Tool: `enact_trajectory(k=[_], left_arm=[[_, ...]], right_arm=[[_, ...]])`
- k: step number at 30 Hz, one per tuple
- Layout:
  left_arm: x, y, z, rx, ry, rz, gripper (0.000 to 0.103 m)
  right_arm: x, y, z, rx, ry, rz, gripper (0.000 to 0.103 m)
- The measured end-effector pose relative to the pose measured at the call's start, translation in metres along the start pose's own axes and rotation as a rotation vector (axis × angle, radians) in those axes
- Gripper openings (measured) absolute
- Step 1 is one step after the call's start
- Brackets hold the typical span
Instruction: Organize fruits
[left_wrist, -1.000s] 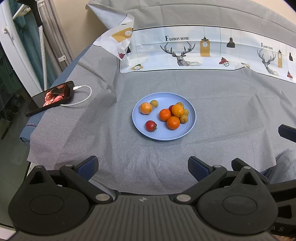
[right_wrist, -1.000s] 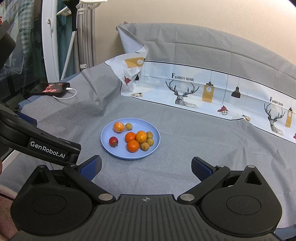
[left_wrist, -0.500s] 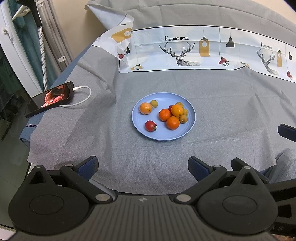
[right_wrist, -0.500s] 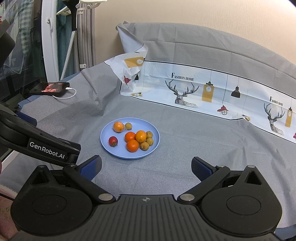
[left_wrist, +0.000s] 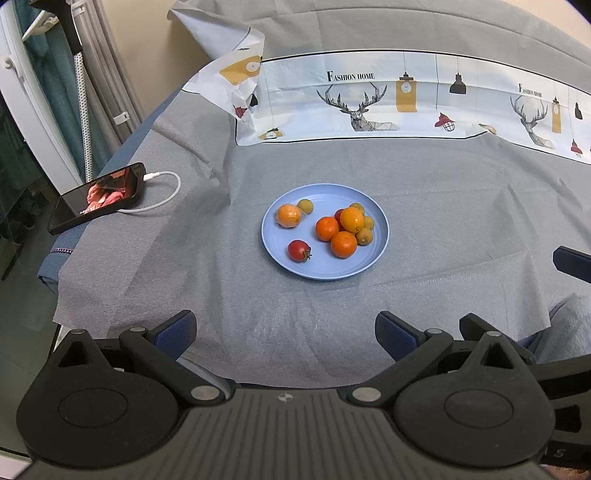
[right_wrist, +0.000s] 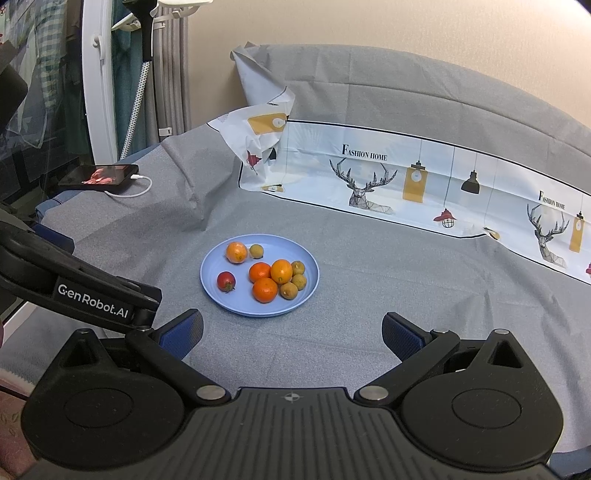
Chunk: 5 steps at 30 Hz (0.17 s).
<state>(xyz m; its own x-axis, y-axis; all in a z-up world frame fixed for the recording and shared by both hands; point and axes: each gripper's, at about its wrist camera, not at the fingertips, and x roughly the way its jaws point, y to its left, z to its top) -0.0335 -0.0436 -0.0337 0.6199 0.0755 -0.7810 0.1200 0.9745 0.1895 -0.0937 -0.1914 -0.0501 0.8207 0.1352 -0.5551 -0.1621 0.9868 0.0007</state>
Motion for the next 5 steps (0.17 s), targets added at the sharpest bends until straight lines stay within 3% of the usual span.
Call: enact_trajectory(k=[5], left_arm=[[0.0001,0.0002,0.0002,0.001,0.0,-0.002,0.103]], right_arm=[[0.0012,0.0008,0.0,0.001,0.002,0.0,0.102]])
